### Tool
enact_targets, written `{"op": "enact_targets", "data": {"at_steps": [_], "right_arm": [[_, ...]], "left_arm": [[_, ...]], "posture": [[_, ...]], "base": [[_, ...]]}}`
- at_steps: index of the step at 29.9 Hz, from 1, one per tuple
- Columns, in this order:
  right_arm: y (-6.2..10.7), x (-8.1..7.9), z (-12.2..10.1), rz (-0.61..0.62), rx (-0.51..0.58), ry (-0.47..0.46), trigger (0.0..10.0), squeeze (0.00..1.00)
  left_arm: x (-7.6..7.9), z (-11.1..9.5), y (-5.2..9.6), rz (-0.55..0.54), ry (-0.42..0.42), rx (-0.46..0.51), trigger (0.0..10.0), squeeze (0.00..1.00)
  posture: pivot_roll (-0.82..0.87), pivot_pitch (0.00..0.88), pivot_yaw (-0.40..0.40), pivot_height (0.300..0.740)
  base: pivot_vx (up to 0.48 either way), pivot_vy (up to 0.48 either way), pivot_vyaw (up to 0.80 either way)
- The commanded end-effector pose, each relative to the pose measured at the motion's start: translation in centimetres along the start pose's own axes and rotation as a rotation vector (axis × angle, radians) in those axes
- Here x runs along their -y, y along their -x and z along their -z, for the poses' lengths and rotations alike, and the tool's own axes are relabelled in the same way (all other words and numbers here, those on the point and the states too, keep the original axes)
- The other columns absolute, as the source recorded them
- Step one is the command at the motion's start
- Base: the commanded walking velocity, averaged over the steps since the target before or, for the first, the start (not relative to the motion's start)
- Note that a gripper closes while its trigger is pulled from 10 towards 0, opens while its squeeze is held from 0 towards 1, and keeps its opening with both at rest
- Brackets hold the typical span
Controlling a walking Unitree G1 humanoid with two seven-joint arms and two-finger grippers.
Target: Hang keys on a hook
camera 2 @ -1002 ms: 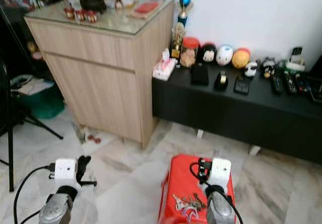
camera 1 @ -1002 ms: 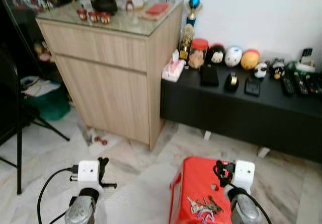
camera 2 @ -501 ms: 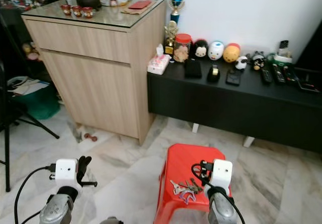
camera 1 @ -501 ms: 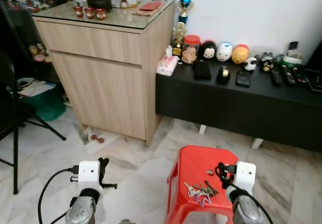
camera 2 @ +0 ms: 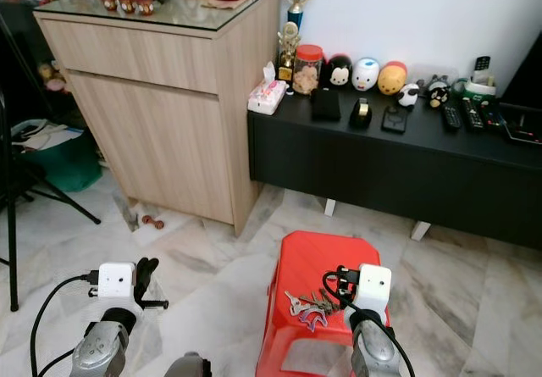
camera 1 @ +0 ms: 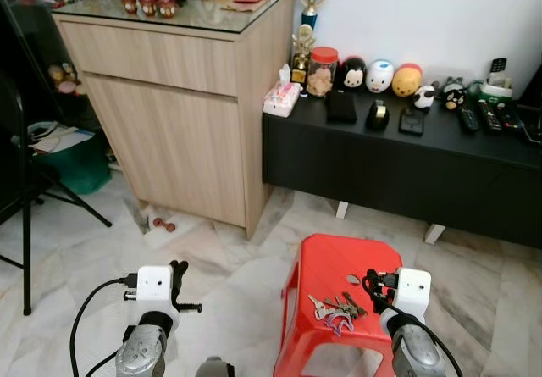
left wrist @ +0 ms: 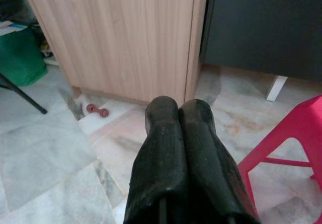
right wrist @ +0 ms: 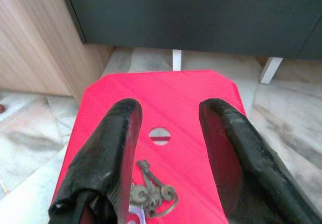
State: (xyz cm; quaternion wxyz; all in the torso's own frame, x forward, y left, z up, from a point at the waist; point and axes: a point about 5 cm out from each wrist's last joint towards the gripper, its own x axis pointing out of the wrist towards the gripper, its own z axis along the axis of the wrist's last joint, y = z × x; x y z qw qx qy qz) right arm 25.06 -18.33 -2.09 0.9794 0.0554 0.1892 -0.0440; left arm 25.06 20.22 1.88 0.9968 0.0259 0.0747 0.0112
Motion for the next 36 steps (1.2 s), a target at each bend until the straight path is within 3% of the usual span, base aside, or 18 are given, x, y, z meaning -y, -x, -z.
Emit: {"op": "enact_targets", "data": {"at_steps": [1,9,18,36], "right_arm": [[0.0,-0.1,0.1,-0.007,-0.01,0.003,10.0,0.0],[-0.1,-0.1,0.4,-0.012,-0.041,0.016,10.0,0.0],[-0.1,-0.3,0.1,-0.021,-0.013,0.008,10.0,0.0],[0.3,-0.3,1.1,-0.055,-0.063,0.063,10.0,0.0]], "left_arm": [[0.0,-0.3,-0.2,-0.007,0.012,0.006,10.0,0.0],[0.0,-0.4,-0.3,-0.006,0.014,0.008,10.0,0.0],[0.0,-0.6,-0.5,-0.002,0.01,0.013,10.0,0.0],[0.3,-0.8,-0.7,0.022,0.016,0.01,10.0,0.0]], "posture": [[0.15,0.006,-0.041,0.661],[0.15,0.007,-0.041,0.641],[0.14,0.008,-0.042,0.641],[0.14,0.0,-0.042,0.641]], "base": [[0.0,0.0,0.0],[0.0,0.0,0.0],[0.0,0.0,0.0],[0.0,0.0,0.0]]}}
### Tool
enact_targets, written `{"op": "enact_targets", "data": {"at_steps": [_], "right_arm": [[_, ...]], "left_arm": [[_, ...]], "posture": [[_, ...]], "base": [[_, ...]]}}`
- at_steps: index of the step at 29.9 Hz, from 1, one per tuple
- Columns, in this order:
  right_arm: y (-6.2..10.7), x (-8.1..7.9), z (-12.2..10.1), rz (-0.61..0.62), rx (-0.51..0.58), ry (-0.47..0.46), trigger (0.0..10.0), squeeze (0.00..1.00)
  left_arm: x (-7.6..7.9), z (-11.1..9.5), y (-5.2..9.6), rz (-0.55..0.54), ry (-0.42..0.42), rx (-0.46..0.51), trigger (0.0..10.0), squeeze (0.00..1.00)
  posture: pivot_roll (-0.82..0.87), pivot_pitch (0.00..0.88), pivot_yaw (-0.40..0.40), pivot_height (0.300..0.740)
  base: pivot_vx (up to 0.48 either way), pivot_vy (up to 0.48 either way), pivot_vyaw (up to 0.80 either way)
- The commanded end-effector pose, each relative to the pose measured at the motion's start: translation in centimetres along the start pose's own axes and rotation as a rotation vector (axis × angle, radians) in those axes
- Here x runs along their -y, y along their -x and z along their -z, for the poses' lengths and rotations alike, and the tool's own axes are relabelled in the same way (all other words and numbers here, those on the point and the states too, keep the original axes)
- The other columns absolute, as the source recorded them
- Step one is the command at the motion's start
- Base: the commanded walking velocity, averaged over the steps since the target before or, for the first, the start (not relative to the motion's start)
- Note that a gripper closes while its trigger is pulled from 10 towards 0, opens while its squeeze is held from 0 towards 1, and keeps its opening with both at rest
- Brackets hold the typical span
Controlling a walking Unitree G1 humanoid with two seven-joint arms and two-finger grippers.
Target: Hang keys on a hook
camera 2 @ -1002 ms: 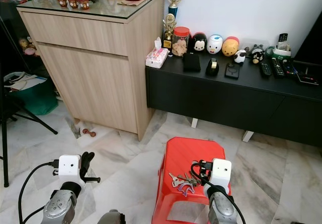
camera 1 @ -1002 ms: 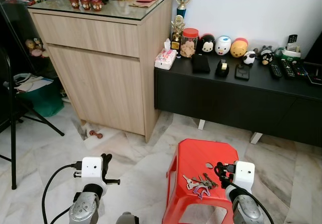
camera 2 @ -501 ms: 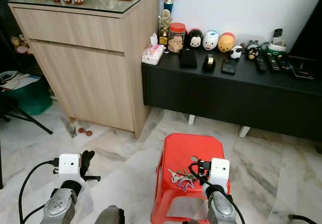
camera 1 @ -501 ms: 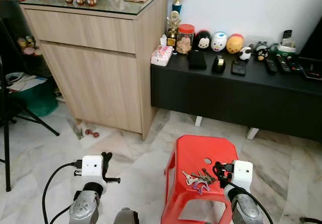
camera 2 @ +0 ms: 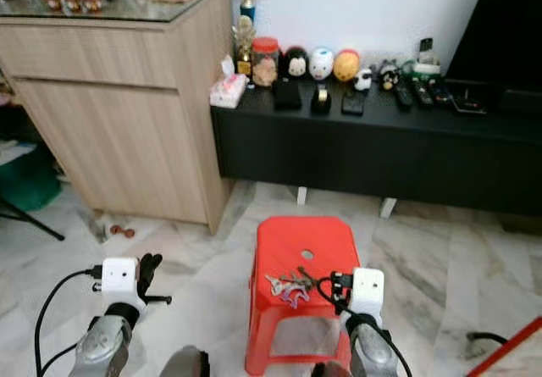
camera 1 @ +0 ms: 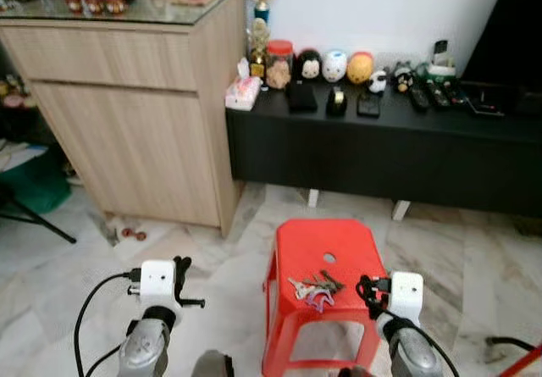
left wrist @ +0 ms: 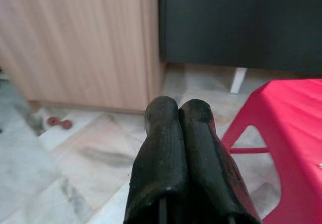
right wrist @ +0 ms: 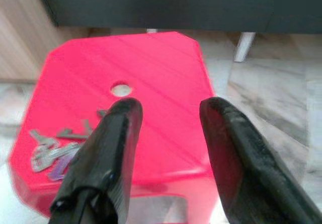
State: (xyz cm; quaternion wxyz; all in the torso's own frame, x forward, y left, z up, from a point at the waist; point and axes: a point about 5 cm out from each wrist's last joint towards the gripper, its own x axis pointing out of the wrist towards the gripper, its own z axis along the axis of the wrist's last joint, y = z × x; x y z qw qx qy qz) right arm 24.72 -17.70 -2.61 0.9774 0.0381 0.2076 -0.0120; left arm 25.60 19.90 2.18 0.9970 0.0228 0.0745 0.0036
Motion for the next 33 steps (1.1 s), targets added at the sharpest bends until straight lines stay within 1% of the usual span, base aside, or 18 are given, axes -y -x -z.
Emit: {"op": "enact_targets", "data": {"at_steps": [1,3,5,8,11,12,17,24,27,30,33], "right_arm": [[0.16,0.14,0.48,-0.008,-0.028,0.029,10.0,0.0],[0.2,0.11,0.57,-0.013,-0.033,0.048,10.0,0.0],[0.28,0.12,0.81,-0.015,-0.046,0.075,10.0,0.0],[0.35,0.17,0.9,-0.006,-0.045,0.052,10.0,0.0],[0.4,0.19,1.0,-0.011,-0.051,0.062,10.0,0.0],[0.43,0.21,1.13,-0.006,-0.059,0.049,10.0,0.0],[0.44,0.22,1.13,-0.001,-0.056,0.044,10.0,0.0],[0.41,-0.12,1.22,-0.032,-0.066,0.064,10.0,0.0],[0.43,-0.01,1.07,-0.018,-0.051,0.086,10.0,0.0],[0.47,0.14,1.08,-0.005,-0.049,0.06,10.0,0.0],[0.43,0.22,0.98,0.001,-0.046,0.046,10.0,0.0]], "left_arm": [[0.03,-0.45,-0.31,0.006,0.011,0.01,10.0,0.0],[0.06,-0.5,-0.37,0.007,0.011,0.011,10.0,0.0],[0.13,-0.55,-0.43,0.009,0.01,0.013,10.0,0.0],[0.18,-0.59,-0.5,0.01,0.01,0.014,10.0,0.0],[0.26,-0.53,-0.54,0.014,0.002,0.01,10.0,0.0],[0.26,-0.51,-0.53,0.015,0.002,0.01,10.0,0.0],[0.27,-0.52,-0.54,0.015,0.003,0.01,10.0,0.0],[0.12,-0.43,-0.58,0.01,-0.005,0.003,10.0,0.0],[0.13,-0.44,-0.59,0.009,-0.005,0.003,10.0,0.0],[0.13,-0.44,-0.62,0.008,-0.007,0.002,10.0,0.0],[0.13,-0.48,-0.67,0.007,-0.009,0.004,10.0,0.0]], "posture": [[0.14,0.0,-0.042,0.641],[0.13,0.0,-0.042,0.641],[0.13,0.0,-0.041,0.641],[0.13,0.0,-0.042,0.641],[0.13,0.0,-0.043,0.641],[0.13,0.0,-0.043,0.641],[0.13,0.0,-0.042,0.641],[0.13,0.0,-0.045,0.641],[0.13,0.0,-0.046,0.641],[0.13,0.0,-0.046,0.641],[0.13,0.0,-0.047,0.641]], "base": [[0.0,0.0,0.0],[0.0,0.0,0.0],[0.0,0.0,0.67],[0.0,0.0,0.8],[0.0,0.0,0.73],[0.0,0.0,0.0],[0.0,0.0,0.0],[0.0,0.0,0.0],[0.0,0.0,0.73],[0.0,0.0,0.8],[0.0,0.0,0.0]]}}
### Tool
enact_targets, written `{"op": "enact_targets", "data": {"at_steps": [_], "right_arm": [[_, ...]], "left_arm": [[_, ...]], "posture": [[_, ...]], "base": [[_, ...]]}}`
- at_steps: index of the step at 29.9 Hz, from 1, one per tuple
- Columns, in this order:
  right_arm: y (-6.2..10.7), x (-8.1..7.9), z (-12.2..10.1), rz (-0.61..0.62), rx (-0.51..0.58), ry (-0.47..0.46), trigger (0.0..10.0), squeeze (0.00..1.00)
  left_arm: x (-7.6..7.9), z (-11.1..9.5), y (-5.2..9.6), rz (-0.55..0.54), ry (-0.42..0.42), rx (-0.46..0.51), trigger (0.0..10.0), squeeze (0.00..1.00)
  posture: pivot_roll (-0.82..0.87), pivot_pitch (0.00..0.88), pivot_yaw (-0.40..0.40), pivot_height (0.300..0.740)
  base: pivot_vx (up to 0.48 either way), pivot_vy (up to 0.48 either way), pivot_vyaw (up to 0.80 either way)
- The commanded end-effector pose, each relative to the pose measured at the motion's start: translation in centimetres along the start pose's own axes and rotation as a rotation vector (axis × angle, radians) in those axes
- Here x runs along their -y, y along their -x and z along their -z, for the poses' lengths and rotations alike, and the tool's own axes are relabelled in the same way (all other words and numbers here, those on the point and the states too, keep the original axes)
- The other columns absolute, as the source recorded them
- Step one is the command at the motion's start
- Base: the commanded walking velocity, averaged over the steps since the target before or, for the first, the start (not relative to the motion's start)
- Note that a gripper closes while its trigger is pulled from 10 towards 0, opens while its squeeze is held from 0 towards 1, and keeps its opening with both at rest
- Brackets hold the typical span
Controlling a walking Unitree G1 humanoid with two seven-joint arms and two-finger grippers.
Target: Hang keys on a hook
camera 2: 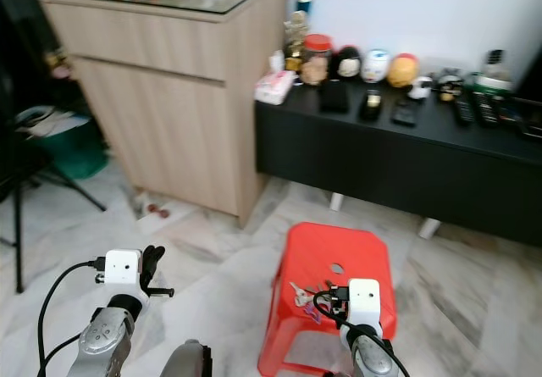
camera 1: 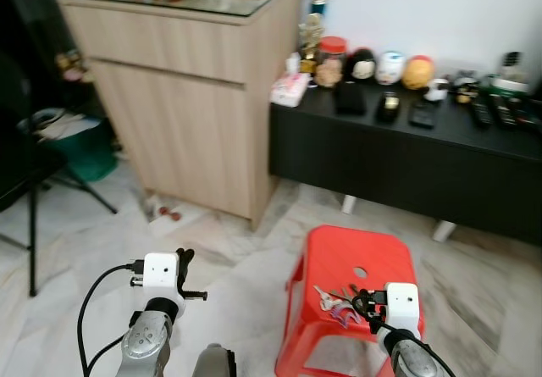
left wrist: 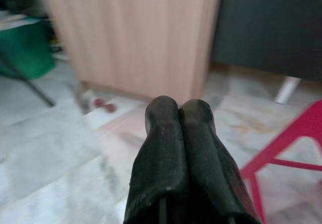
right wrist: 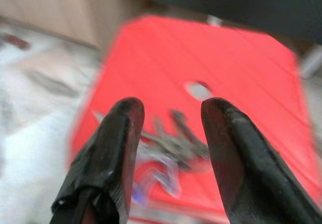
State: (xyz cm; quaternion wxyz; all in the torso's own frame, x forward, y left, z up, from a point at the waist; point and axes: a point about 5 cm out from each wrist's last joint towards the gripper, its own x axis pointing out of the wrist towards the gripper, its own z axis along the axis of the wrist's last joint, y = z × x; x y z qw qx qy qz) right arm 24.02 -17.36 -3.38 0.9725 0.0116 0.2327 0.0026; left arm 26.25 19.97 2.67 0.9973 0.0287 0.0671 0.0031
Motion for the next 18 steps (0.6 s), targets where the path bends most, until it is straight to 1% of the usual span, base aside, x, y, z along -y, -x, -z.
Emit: {"op": "enact_targets", "data": {"at_steps": [1,11,14,17,18], "right_arm": [[0.1,0.5,-0.1,0.018,0.01,-0.024,10.0,0.0],[0.0,0.5,-0.3,0.022,0.022,-0.03,10.0,0.0],[0.0,0.5,-0.4,0.025,0.028,-0.031,10.0,0.0],[0.0,0.5,-0.4,0.026,0.028,-0.024,10.0,0.0],[0.0,0.5,-0.3,0.026,0.025,-0.025,10.0,0.0]], "left_arm": [[0.2,0.1,-0.1,0.007,0.002,-0.01,10.0,0.0],[0.2,-0.1,-0.1,0.004,0.009,0.011,10.0,0.0],[0.3,-0.8,-0.2,0.006,0.03,0.053,10.0,0.0],[0.3,-1.4,-0.3,0.011,0.028,0.085,10.0,0.0],[0.3,-1.5,-0.3,0.016,0.015,0.091,10.0,0.0]], "posture": [[0.13,0.0,-0.047,0.641],[0.13,0.008,-0.048,0.641],[0.13,0.012,-0.048,0.641],[0.14,0.013,-0.048,0.641],[0.14,0.013,-0.05,0.641]], "base": [[0.0,0.0,0.0],[0.0,0.0,0.0],[0.0,0.0,0.0],[0.0,0.0,0.0],[0.0,0.0,0.0]]}}
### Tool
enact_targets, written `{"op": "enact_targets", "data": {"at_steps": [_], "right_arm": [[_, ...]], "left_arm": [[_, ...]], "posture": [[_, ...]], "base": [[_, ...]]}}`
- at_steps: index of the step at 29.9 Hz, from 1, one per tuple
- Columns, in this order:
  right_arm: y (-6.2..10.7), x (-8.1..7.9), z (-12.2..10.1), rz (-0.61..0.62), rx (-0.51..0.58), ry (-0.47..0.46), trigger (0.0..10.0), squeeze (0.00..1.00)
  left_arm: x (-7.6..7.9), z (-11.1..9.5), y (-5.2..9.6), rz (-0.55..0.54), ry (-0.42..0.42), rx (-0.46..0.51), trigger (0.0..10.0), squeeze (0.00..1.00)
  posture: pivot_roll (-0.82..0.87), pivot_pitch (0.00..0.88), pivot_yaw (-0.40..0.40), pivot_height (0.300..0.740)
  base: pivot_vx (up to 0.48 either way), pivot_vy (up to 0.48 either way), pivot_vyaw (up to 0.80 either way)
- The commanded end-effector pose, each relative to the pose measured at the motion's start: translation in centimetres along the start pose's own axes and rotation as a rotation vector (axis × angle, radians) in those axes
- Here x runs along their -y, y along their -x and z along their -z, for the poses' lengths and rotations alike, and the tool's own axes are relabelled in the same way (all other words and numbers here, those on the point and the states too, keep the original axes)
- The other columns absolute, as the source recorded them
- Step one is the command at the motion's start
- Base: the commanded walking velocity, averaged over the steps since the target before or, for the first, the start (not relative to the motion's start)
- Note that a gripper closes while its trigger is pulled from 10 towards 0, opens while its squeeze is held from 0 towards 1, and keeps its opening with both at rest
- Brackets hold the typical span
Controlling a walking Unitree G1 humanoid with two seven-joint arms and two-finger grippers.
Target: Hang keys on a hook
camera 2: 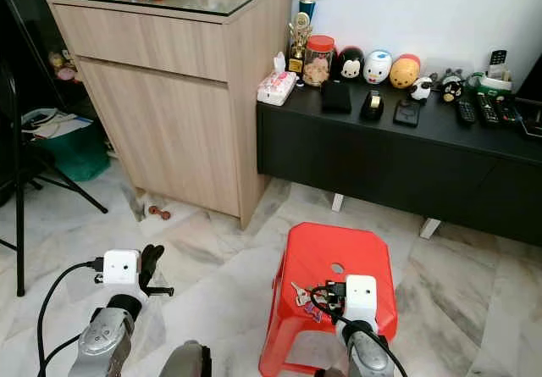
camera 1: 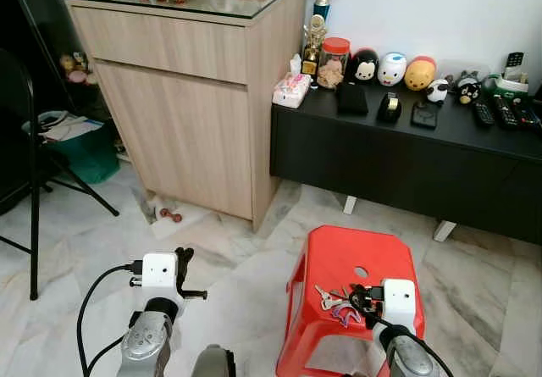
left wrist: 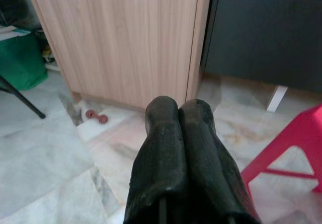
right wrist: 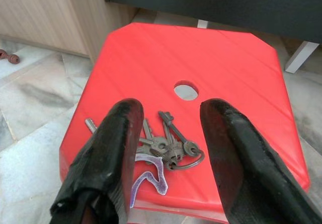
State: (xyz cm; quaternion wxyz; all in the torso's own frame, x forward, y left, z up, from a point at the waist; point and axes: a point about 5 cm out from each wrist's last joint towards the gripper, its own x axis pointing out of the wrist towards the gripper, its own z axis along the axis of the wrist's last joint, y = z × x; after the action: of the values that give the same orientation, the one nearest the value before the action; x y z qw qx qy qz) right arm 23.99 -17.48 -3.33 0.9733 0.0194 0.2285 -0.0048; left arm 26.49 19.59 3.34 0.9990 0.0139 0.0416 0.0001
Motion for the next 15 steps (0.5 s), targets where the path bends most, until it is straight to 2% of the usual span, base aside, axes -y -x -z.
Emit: {"op": "enact_targets", "data": {"at_steps": [1,7,12,15], "right_arm": [[-0.01,0.39,-0.29,0.015,0.015,-0.008,10.0,0.0],[-0.02,0.39,-0.15,0.019,0.002,-0.013,10.0,0.0],[-0.13,0.49,-0.06,0.03,-0.019,-0.014,10.0,0.0],[-0.11,0.37,-0.28,0.019,0.005,-0.014,10.0,0.0]], "left_arm": [[0.01,-0.87,-0.27,0.014,-0.024,0.043,10.0,0.0],[0.07,-1.24,-0.61,0.017,-0.022,0.05,10.0,0.0],[0.12,-1.1,-0.58,0.015,-0.017,0.042,10.0,0.0],[0.13,-1.1,-0.58,0.016,-0.018,0.04,10.0,0.0]], "posture": [[0.14,0.014,-0.051,0.641],[0.14,0.014,-0.051,0.641],[0.14,0.018,-0.052,0.613],[0.14,0.017,-0.053,0.613]], "base": [[0.0,0.0,0.0],[0.0,0.0,0.0],[0.0,0.0,0.0],[0.0,0.0,0.0]]}}
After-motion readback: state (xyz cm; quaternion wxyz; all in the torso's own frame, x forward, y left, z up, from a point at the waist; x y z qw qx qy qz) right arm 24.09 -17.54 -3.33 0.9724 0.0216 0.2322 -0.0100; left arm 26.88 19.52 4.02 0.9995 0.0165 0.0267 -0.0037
